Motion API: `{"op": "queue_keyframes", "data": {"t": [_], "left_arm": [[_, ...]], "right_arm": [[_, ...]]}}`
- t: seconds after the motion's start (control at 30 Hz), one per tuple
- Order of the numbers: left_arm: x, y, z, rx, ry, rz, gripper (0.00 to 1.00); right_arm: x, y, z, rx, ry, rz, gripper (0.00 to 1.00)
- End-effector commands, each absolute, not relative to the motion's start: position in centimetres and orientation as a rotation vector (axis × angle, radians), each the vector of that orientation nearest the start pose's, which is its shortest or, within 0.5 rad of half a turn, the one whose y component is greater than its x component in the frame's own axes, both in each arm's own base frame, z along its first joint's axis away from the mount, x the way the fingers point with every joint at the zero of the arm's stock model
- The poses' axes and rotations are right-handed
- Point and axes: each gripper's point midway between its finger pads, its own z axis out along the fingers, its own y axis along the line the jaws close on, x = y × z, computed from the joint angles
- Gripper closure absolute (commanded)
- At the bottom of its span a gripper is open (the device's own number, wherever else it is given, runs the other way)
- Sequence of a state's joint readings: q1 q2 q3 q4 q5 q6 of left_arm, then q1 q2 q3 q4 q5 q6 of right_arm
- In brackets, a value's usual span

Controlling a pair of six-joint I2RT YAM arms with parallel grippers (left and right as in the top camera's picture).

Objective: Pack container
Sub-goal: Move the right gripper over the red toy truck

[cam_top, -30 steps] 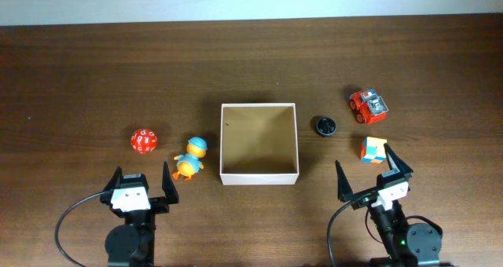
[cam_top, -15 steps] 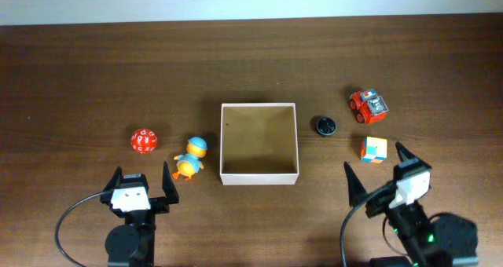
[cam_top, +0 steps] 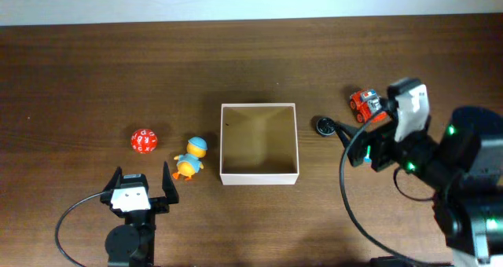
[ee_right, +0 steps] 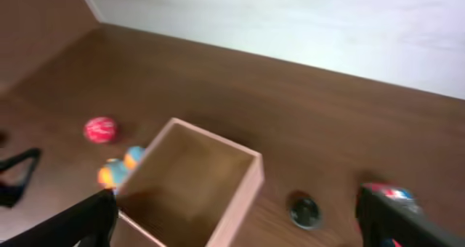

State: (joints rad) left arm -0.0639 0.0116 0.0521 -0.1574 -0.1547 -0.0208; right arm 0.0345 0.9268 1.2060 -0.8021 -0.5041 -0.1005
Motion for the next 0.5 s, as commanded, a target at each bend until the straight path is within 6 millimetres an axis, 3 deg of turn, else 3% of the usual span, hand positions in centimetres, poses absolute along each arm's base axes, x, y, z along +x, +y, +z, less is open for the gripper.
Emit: {"op": "queue_keyframes", "data": {"t": [0.0,0.13,0.3,0.47], "left_arm": [[24.2,1.4,15.8,-0.098,1.681,0.07,0.01],[24.2,1.4,15.8,-0.098,1.681,0.07,0.01],[24.2,1.4,15.8,-0.098,1.681,0.07,0.01],[24.2,1.4,15.8,-0.098,1.681,0.07,0.01]], "right_arm": [[27.4,11.3,33.2,-0.499,2.03,0.654,0.01],[29.4,11.0,31.3,-0.457,2.104,0.649,0.01],[33.4,6.4,26.8,-0.203,2.294,0.366,0.01],[35.9,3.8,23.2,-0.102,2.434,0.19,0.01]]}}
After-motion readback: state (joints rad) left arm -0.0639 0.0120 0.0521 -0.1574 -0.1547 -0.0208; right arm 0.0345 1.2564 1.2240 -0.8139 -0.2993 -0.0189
